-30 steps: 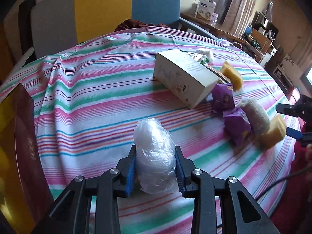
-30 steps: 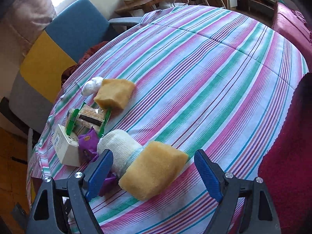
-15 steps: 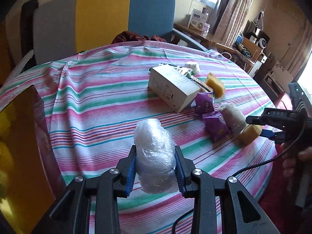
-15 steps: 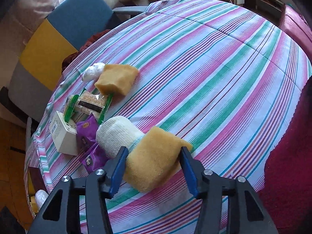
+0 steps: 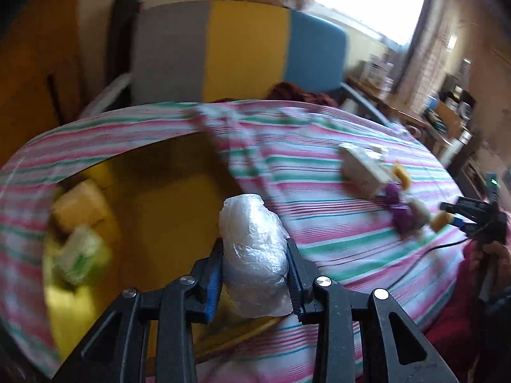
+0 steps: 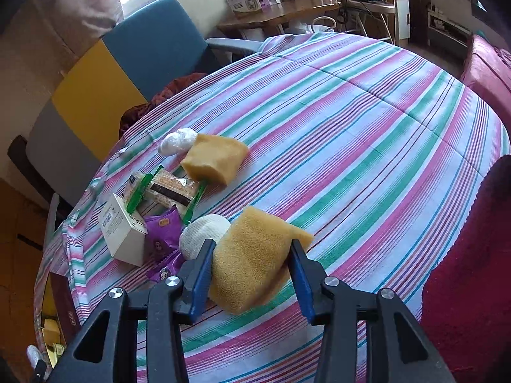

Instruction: Organize objects

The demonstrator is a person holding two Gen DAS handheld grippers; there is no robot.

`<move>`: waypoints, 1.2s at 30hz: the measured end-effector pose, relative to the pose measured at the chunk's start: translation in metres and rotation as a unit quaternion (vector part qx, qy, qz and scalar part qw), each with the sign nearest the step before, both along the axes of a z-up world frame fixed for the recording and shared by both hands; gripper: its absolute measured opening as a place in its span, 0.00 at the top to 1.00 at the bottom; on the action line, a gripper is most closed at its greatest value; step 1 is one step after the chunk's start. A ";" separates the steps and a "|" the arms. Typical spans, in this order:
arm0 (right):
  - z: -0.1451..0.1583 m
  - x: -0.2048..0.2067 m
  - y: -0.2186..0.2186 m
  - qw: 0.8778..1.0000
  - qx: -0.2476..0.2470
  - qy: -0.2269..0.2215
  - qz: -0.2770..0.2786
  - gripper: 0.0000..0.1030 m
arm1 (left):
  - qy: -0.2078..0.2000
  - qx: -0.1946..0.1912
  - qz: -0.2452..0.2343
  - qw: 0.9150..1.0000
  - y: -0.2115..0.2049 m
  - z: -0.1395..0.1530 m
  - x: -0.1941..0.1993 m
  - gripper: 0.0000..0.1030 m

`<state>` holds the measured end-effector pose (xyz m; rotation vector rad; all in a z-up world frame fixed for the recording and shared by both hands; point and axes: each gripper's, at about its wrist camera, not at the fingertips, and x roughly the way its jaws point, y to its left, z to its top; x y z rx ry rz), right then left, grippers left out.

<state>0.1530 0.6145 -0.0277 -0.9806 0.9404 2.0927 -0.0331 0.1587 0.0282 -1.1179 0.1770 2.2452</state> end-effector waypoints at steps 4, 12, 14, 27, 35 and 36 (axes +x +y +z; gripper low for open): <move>0.003 -0.004 -0.004 1.000 0.009 0.007 0.011 0.56 | -0.014 -0.021 0.087 0.996 -0.074 -0.011 -0.026 0.66; 0.003 -0.006 -0.006 1.000 0.019 0.004 0.019 0.56 | -0.034 -0.058 0.144 0.987 -0.117 -0.044 -0.050 0.65; 0.003 -0.006 -0.007 1.000 0.019 0.004 0.019 0.56 | -0.037 -0.066 0.142 0.987 -0.114 -0.053 -0.052 0.65; 0.007 -0.007 -0.009 0.999 0.032 0.007 0.022 0.56 | 0.002 -0.109 0.159 0.981 -0.115 -0.058 -0.047 0.54; 0.017 -0.004 -0.011 0.998 0.051 0.027 0.020 0.56 | 0.013 -0.093 0.170 0.981 -0.120 -0.052 -0.041 0.54; 0.021 -0.004 -0.013 0.997 0.059 0.033 0.021 0.56 | 0.014 -0.087 0.173 0.981 -0.122 -0.050 -0.039 0.54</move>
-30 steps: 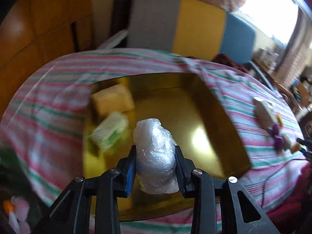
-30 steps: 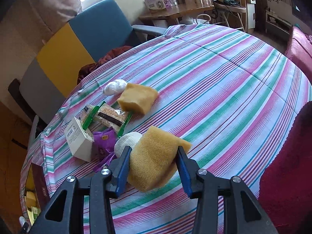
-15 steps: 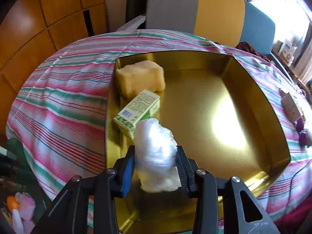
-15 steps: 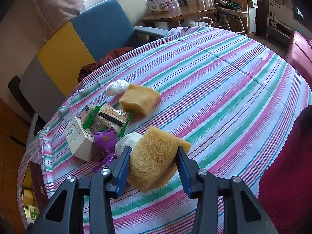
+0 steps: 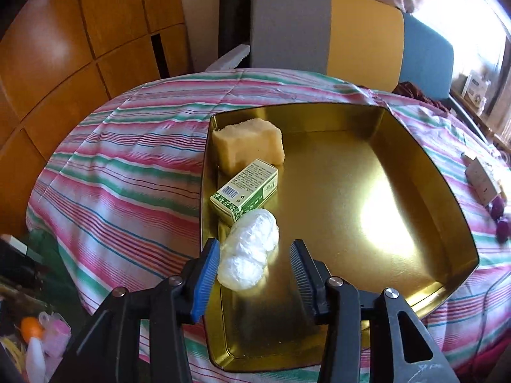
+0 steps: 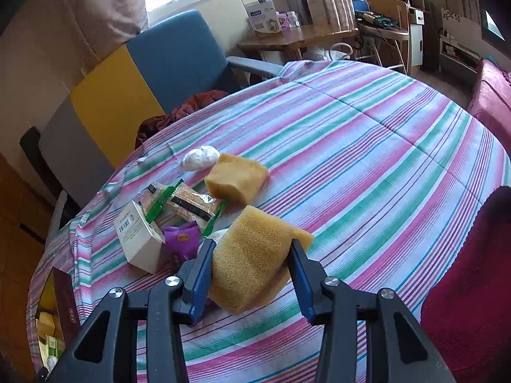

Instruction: Organize objects

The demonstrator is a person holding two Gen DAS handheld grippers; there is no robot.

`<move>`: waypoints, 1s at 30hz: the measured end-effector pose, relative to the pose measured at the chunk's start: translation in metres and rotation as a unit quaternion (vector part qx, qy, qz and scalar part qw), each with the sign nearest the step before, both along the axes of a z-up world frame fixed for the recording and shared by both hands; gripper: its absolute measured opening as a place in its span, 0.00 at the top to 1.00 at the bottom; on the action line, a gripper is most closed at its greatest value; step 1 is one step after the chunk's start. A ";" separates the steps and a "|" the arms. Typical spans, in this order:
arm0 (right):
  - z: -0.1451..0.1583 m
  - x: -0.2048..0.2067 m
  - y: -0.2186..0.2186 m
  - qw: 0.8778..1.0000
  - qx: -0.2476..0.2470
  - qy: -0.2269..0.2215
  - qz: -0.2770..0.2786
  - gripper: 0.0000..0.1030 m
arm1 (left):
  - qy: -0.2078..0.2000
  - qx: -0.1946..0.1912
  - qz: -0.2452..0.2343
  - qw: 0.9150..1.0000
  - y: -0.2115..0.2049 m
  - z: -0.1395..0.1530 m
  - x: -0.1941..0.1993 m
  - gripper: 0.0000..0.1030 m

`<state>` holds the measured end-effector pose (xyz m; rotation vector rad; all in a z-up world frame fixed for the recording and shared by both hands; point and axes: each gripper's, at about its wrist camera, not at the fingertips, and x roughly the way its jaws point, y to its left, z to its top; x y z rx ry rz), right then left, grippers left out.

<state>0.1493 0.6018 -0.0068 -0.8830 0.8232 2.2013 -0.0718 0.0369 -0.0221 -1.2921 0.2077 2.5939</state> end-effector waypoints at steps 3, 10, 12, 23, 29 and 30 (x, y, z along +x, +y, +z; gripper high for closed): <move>0.018 0.000 -0.009 0.999 0.030 0.024 0.012 0.56 | 0.006 0.016 0.005 1.000 -0.004 0.006 0.005 0.50; 0.072 -0.028 -0.076 0.988 0.077 0.064 0.120 0.56 | 0.024 0.030 0.024 0.999 -0.022 0.016 0.009 0.48; 0.078 -0.048 -0.111 0.979 0.070 0.071 0.178 0.56 | 0.023 0.035 0.038 0.998 -0.030 0.016 0.007 0.48; 0.028 -0.170 -0.341 0.886 -0.043 0.035 0.461 0.56 | 0.029 0.044 0.098 0.994 -0.087 0.017 0.006 0.48; -0.014 -0.204 -0.425 0.853 -0.070 -0.024 0.517 0.55 | 0.028 0.051 0.119 0.991 -0.106 0.012 0.007 0.45; -0.020 -0.207 -0.437 0.848 -0.071 -0.033 0.524 0.55 | 0.027 0.052 0.122 0.991 -0.108 0.011 0.007 0.45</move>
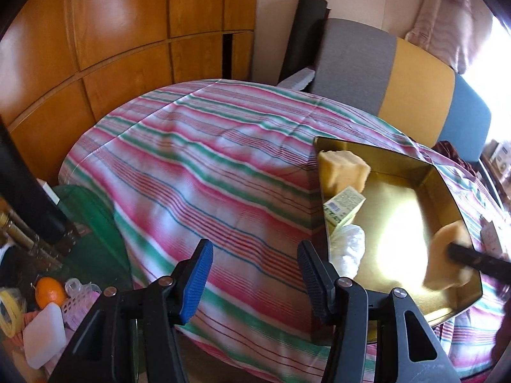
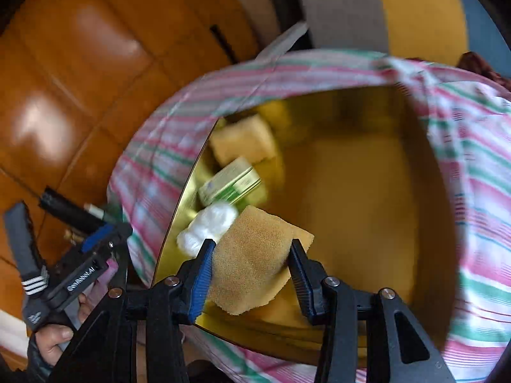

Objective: Organize objects
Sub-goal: 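Carry the yellow sponge into the gold tray and open the right tool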

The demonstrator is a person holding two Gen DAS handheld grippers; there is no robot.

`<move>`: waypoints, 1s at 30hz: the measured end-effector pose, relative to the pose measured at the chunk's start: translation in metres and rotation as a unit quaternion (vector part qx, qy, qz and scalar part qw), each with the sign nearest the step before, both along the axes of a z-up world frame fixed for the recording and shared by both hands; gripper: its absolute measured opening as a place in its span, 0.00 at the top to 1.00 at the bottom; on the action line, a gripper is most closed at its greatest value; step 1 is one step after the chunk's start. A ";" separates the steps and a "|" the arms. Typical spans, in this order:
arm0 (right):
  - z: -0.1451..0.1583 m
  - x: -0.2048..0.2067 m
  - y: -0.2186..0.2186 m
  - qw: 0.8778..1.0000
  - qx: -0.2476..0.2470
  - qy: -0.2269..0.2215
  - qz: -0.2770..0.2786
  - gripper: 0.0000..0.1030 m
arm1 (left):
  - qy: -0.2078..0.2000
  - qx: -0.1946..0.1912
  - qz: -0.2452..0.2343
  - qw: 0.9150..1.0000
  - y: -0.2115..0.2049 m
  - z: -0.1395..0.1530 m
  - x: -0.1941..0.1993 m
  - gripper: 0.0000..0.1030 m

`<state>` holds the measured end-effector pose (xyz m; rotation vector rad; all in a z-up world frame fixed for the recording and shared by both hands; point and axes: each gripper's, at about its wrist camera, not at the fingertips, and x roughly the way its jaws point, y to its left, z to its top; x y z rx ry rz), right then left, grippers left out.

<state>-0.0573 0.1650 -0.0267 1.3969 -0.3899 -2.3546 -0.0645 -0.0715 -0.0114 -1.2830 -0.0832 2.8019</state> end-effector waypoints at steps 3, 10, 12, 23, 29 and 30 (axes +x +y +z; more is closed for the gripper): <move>-0.012 -0.003 -0.022 1.000 0.002 -0.012 0.016 0.52 | -0.003 0.008 0.005 1.000 -0.004 -0.004 -0.001 0.45; -0.026 0.006 -0.057 0.994 -0.063 -0.039 0.082 0.41 | -0.001 0.018 0.005 1.000 -0.005 -0.006 0.001 0.40; -0.025 0.008 -0.057 0.993 -0.069 -0.036 0.089 0.35 | 0.005 0.017 0.006 1.000 -0.004 -0.004 0.003 0.38; 0.004 0.035 -0.013 0.999 -0.018 0.030 0.040 0.27 | 0.036 -0.006 -0.014 0.999 0.014 0.012 0.011 0.35; 0.019 0.047 0.027 0.998 0.024 0.054 -0.004 0.27 | 0.049 -0.017 -0.040 0.998 0.036 0.020 0.021 0.35; 0.020 0.048 0.033 0.998 0.030 0.057 -0.011 0.27 | 0.049 -0.016 -0.046 0.998 0.040 0.021 0.023 0.35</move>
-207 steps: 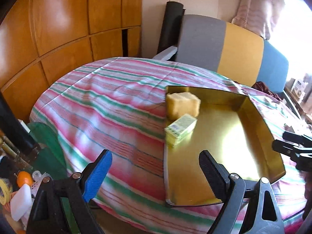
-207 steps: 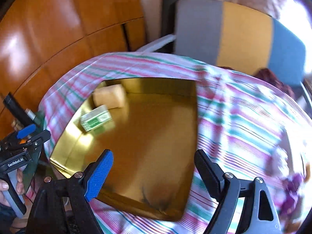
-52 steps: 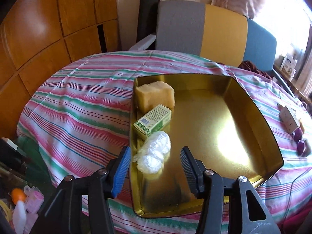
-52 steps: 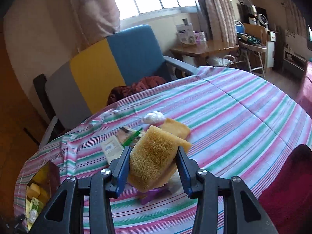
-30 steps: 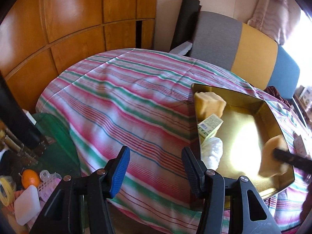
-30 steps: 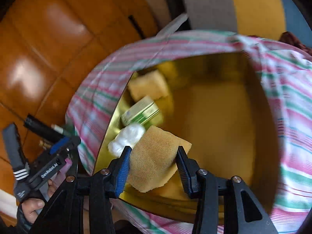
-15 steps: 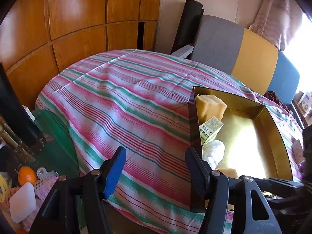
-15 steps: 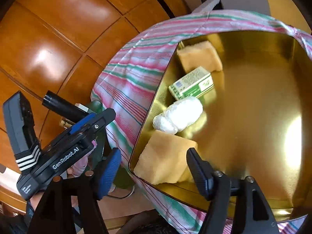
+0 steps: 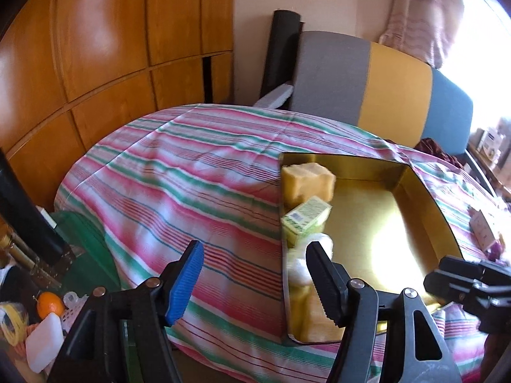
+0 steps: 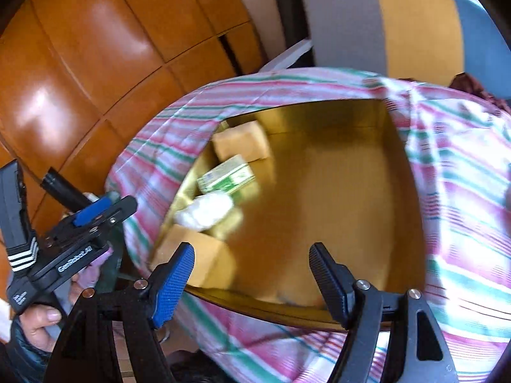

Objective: Organize objects
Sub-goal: 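Carry the yellow sponge into the gold tray and open the right tool, then move the left tool to the items and grasp a purple candy packet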

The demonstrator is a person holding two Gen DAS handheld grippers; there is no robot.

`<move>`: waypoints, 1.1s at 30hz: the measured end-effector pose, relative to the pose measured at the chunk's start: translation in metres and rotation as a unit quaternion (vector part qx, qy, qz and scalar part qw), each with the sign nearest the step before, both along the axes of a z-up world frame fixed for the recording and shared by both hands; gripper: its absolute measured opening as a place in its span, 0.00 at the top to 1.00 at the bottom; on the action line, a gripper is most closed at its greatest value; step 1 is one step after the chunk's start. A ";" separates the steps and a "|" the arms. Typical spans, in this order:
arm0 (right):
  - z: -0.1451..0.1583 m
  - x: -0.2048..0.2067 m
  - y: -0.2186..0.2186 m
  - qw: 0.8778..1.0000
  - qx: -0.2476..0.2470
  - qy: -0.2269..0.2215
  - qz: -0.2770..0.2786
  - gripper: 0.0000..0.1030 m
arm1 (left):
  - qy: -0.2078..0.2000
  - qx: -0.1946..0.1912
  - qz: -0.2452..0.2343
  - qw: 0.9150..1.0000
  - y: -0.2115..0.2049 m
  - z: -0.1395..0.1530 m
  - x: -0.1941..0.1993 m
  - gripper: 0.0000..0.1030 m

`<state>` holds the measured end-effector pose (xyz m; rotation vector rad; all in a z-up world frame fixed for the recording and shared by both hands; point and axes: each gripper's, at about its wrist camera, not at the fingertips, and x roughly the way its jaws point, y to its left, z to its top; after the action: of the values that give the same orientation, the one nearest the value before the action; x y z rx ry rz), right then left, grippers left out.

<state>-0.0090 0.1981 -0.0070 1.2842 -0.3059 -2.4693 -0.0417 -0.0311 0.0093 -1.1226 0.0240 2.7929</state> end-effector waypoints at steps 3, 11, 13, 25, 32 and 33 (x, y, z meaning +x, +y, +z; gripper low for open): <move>0.002 0.005 0.016 1.000 0.016 0.007 -0.018 0.27 | -0.001 -0.001 -0.016 1.000 0.014 0.000 0.004 0.35; 0.003 0.020 0.065 0.997 0.038 0.010 -0.072 0.27 | 0.001 -0.008 -0.064 0.998 0.054 0.003 0.013 0.35; 0.003 0.024 0.079 0.995 0.037 0.009 -0.088 0.27 | 0.002 -0.009 -0.075 0.997 0.062 0.004 0.015 0.35; 0.008 0.050 0.179 0.976 0.054 0.002 -0.211 0.24 | -0.001 -0.024 -0.131 0.991 0.109 0.002 0.022 0.35; 0.032 0.082 0.255 0.951 0.077 0.016 -0.299 0.24 | 0.005 -0.021 -0.165 0.986 0.135 0.007 0.025 0.31; 0.034 0.087 0.266 0.946 0.078 0.017 -0.313 0.24 | 0.006 -0.020 -0.171 0.985 0.139 0.008 0.026 0.31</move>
<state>0.0776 0.4636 0.0266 1.3617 -0.6007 -3.0924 -0.0157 0.1082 0.0175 -1.0003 0.2508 2.5030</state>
